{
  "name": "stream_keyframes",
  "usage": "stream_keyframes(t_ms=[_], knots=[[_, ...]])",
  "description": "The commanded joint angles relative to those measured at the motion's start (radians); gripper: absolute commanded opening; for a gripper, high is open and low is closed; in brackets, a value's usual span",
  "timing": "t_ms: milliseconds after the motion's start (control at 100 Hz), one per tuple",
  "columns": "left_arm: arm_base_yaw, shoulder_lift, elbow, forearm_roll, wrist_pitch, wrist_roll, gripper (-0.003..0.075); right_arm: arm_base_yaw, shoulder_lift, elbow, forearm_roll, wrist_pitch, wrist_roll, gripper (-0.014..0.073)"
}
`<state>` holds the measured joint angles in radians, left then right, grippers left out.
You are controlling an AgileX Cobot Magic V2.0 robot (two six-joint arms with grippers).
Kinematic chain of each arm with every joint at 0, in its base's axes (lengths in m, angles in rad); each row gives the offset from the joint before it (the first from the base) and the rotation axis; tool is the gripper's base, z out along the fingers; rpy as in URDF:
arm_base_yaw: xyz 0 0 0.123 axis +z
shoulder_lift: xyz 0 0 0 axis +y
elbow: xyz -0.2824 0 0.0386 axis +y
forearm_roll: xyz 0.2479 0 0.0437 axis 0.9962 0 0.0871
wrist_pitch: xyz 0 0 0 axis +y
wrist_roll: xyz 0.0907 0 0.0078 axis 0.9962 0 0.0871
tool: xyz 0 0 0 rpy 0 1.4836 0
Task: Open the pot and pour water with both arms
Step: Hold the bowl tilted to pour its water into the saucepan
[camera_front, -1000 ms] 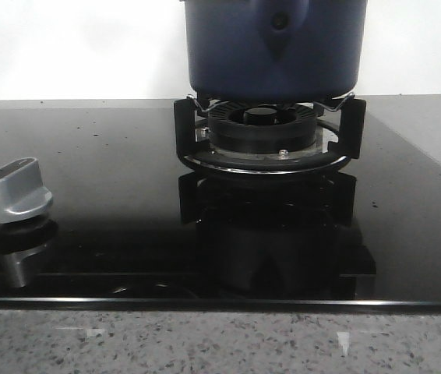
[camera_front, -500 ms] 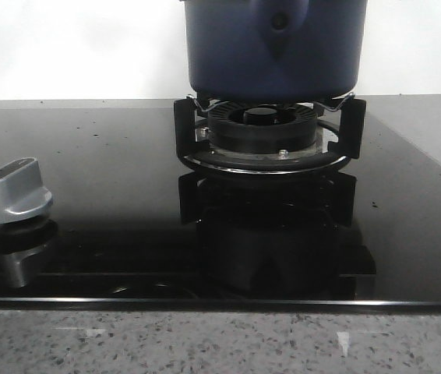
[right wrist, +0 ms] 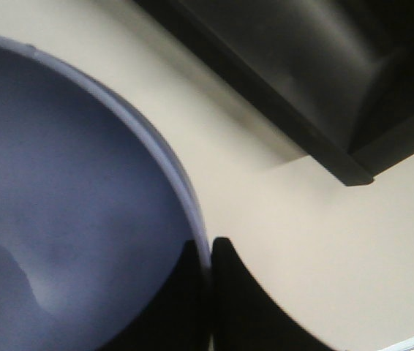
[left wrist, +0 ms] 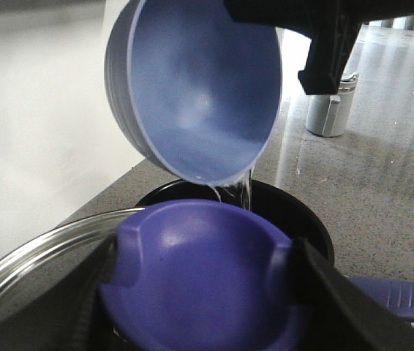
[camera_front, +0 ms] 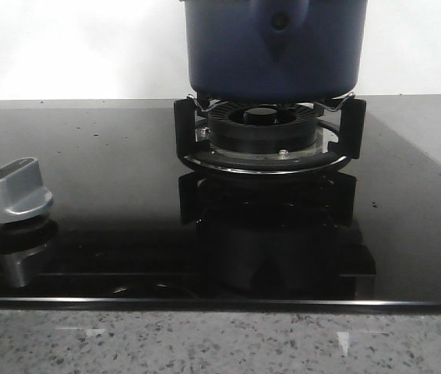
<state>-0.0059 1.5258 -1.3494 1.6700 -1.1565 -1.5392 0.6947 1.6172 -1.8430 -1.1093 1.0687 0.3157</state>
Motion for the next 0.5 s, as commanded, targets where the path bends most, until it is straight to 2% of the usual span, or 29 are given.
stream_keyframes(t_ms=[0, 490], knots=[[0.004, -0.051, -0.036, -0.102, -0.008, -0.009, 0.0284, 0.013, -0.044, -0.026, -0.13, -0.019, 0.012, -0.0062], [0.004, -0.051, -0.036, -0.102, -0.012, -0.009, 0.0284, 0.062, -0.044, -0.026, -0.351, 0.016, 0.012, -0.0062]])
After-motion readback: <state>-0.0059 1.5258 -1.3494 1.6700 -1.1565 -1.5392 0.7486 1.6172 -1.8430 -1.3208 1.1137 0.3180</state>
